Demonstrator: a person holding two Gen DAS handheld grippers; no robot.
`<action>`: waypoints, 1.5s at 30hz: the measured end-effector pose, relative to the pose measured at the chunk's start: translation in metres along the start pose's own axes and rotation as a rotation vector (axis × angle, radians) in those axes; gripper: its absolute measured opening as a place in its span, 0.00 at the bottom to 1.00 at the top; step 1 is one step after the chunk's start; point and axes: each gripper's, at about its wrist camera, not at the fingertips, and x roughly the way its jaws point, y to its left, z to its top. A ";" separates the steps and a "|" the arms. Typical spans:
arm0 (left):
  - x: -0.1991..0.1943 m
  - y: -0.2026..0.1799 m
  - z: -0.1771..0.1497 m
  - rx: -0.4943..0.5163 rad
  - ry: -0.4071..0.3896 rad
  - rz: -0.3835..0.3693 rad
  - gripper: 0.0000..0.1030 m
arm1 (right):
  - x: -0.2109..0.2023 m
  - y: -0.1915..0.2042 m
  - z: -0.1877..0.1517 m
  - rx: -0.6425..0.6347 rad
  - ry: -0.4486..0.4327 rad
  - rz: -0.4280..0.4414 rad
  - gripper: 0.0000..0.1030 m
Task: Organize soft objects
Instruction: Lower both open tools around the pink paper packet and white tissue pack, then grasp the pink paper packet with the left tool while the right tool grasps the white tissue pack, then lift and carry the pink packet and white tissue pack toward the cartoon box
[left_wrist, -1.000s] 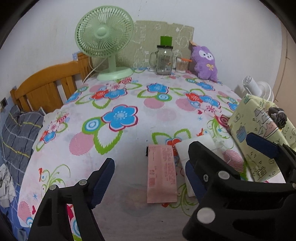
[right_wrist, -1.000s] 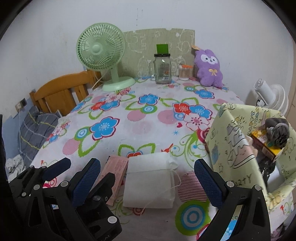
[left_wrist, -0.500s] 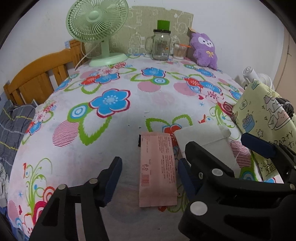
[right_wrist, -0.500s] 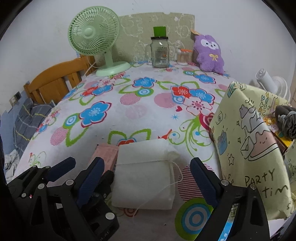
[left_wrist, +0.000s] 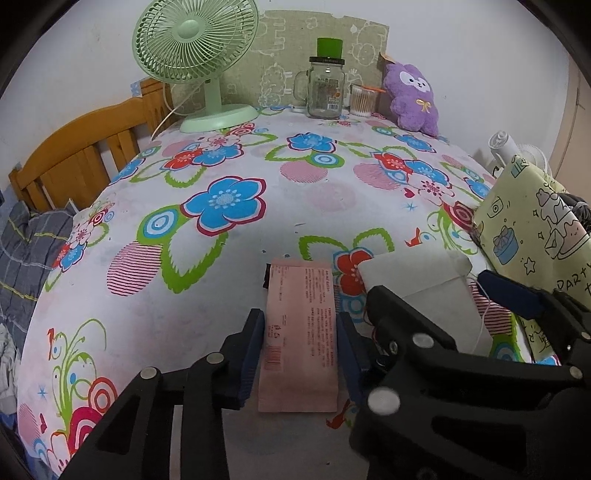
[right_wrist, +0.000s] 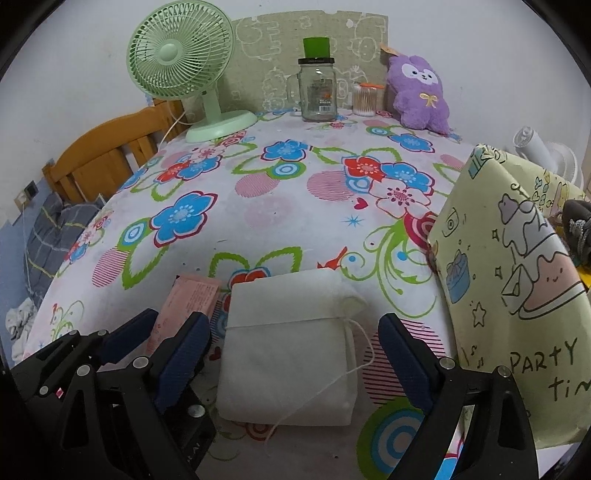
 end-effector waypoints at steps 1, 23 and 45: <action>0.000 0.000 0.000 0.002 0.000 0.002 0.39 | 0.001 0.000 0.000 0.004 0.003 0.002 0.86; -0.001 -0.010 0.002 0.014 0.003 -0.021 0.38 | 0.008 -0.004 0.003 0.013 0.034 0.023 0.38; -0.042 -0.026 0.012 0.023 -0.088 -0.022 0.38 | -0.039 -0.012 0.011 0.017 -0.060 0.029 0.22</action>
